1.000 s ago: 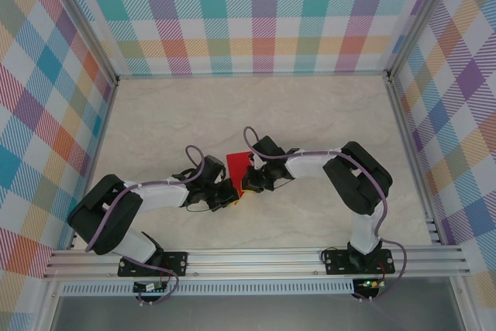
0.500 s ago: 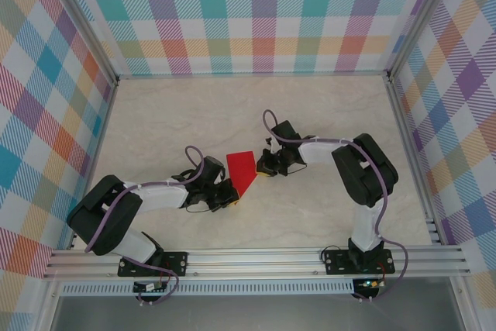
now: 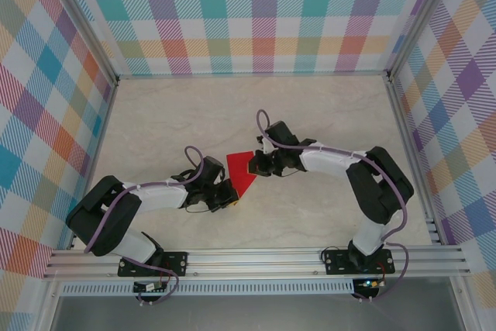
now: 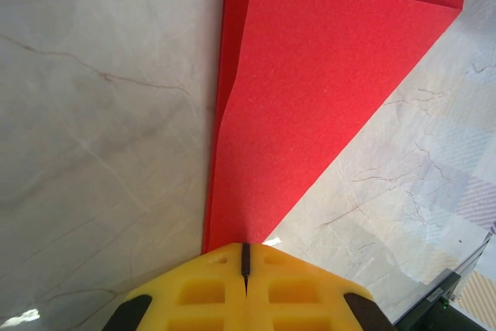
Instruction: Fold a paper plane with a square sheet of paper (pick it up from the middle)
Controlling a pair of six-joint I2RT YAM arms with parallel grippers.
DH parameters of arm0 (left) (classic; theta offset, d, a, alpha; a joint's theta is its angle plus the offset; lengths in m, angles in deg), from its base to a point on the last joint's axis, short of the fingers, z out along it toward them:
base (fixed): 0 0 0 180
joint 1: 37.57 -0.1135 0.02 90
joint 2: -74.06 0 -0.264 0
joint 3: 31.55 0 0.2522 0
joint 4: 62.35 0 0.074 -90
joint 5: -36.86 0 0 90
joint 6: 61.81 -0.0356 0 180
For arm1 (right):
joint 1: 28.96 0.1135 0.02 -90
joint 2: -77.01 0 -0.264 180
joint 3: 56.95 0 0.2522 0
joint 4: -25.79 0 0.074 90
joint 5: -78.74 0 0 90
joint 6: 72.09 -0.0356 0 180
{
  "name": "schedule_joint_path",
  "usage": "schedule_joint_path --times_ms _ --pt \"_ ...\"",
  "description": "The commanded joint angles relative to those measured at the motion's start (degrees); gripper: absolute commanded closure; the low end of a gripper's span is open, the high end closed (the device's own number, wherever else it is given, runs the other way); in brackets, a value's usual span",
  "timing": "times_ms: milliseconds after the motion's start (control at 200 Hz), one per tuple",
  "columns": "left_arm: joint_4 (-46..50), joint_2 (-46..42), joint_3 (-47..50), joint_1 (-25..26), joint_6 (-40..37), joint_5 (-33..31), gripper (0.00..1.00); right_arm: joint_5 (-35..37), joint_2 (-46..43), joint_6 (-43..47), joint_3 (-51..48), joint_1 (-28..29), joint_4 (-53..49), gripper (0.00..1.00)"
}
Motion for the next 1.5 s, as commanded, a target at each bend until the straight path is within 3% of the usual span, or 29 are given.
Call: schedule_joint_path --times_ms 0,420,565,840,1175,1495 --pt "8.61 0.19 1.3 0.43 -0.09 -2.91 1.0 -2.69 4.33 -0.83 2.14 1.71 0.53 0.99" --pt "8.98 -1.89 -2.21 0.68 -4.24 -0.31 1.0 0.6 10.59 -3.43 2.2 2.13 -1.73 1.0" --pt "8.35 -3.79 -5.37 0.69 -6.9 -0.86 0.94 1.18 10.67 -3.52 1.46 2.13 -2.33 1.0" --pt "6.58 3.12 -8.48 0.7 -6.93 -4.46 0.94 0.9 11.19 -4.08 1.18 2.13 -2.03 1.0" --pt "3.0 6.09 -2.72 0.65 -5.97 -0.99 0.96 1.59 12.05 -5.04 0.69 2.12 -2.66 1.0" --pt "9.46 1.45 -0.1 1.61 -11.5 3.35 0.96 2.2 14.52 -7.15 0.82 2.13 -3.74 1.0"
